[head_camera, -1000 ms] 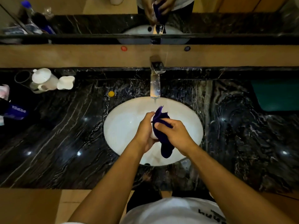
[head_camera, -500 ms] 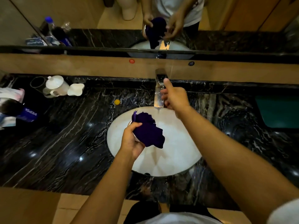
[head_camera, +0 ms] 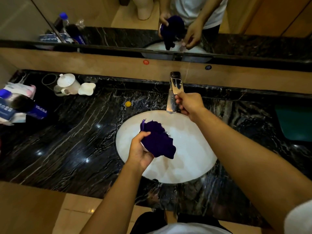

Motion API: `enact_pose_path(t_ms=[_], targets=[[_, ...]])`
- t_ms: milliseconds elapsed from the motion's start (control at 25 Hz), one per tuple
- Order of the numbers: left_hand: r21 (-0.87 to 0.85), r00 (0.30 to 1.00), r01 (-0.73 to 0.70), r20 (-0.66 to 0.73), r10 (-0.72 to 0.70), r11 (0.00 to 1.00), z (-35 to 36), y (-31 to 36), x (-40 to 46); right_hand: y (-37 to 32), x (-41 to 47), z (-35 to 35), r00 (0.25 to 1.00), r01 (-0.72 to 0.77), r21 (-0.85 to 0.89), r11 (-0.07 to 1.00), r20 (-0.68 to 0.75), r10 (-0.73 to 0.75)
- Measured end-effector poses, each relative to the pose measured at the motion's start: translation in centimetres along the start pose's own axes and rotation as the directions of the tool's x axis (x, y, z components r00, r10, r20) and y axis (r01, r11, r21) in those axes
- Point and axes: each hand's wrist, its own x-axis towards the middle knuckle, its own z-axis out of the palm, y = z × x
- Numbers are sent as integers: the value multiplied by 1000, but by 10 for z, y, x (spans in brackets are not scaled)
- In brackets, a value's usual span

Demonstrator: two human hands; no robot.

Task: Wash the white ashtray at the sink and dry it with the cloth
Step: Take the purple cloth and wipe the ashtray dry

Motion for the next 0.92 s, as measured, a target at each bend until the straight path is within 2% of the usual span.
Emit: enact_pose_path(t_ms=[80,160,240,280,320,440,520,560,600,640,720,800,840,920], targets=[[19,1000,-1,11,1,1000,4,-1,0,6,-14,0,995,88,-168,982,68,-78],[67,1000,-9,20,7,998,8,-2,0,31,-47,4,942,265,-293,919,281,-183],[97,999,-17,42,13,995,16,-3,-1,71,-88,5,860,458,-484,746,453,-235],[118,999,-13,36,9,993,20,-5,0,88,-105,4,841,518,-556,651,470,-267],[162,1000,-12,9,11,987,24,-7,1,100,-116,3,845,528,-591,610,440,-305],[385,1000,-22,5,22,923,29,-20,4,115,-128,0,935,354,-515,780,208,-287],[507,998,-56,22,51,860,32,-35,3,120,-129,-3,966,246,-499,831,54,-254],[556,998,-58,27,52,829,33,-43,1,122,-129,-3,977,180,-443,878,-24,-213],[601,999,-51,19,49,797,35,-48,-1,122,-126,-4,990,93,-317,944,-75,-123],[642,999,-32,-7,48,766,36,-50,-2,120,-126,-6,998,-4,-162,987,-64,-7],[714,998,12,-52,36,700,41,-44,-4,116,-127,-14,986,-153,85,985,74,147],[736,996,80,-39,-76,672,45,-33,-3,108,-130,-26,946,-231,171,958,268,181],[743,988,122,-29,-151,658,46,-29,-5,104,-131,-34,916,-249,119,961,350,194],[791,960,198,-38,-276,578,47,-27,-11,91,-130,-48,854,-134,-215,967,470,222]])
